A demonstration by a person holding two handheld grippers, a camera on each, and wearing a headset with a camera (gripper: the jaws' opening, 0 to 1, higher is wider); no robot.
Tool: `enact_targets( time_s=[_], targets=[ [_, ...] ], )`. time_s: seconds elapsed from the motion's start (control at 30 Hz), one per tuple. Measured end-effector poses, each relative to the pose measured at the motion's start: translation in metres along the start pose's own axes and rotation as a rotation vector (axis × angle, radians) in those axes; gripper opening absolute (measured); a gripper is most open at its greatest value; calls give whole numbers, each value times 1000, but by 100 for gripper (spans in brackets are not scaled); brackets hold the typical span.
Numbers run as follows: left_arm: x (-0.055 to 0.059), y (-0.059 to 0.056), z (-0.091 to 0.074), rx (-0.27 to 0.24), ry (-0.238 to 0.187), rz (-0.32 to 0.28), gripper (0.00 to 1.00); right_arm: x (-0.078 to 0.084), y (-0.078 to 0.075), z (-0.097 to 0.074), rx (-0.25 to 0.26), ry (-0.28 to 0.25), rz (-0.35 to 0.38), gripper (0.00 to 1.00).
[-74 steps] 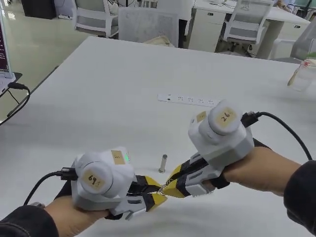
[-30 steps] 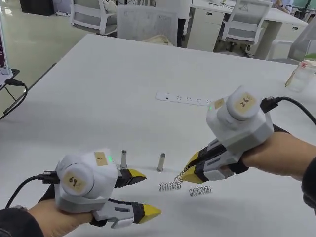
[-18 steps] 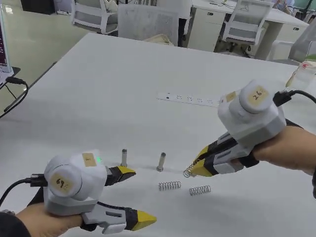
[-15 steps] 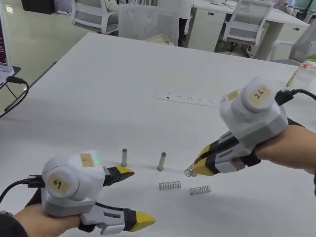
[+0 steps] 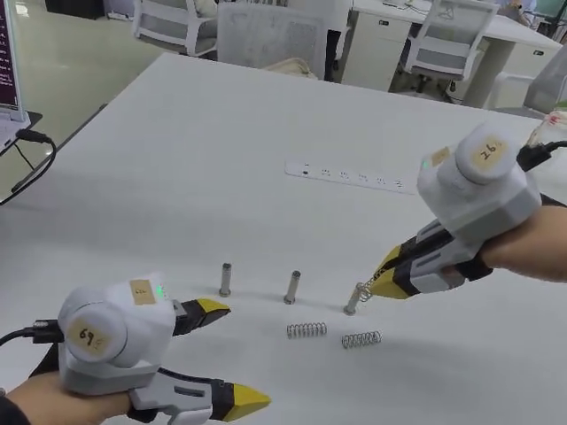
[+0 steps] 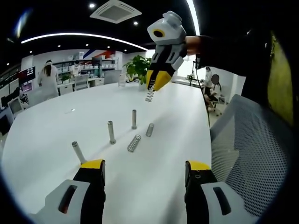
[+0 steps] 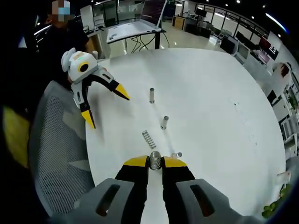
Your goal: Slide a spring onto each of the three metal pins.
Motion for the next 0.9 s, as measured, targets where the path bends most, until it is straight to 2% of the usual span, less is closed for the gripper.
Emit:
enact_targets(
  time_s=[0.6,0.9],
  targets=[
    [4,3,-4,-15,3,-10,66,3,-30,20,24,54,-6,8],
    [4,4,-5,-18,2,-11,65,6,-36,30,6,83,-6,8]
  ],
)
Point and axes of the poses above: the centre of the closed fingertips' face, and the gripper's own axes: z roughly forward along the fingers, y roughly to its left, x roughly out of its underside, the point moved 3 cm from there along -z, roughly backward along the fingers, and after that the axes turned 10 degrees about x, right-handed, at the moved point
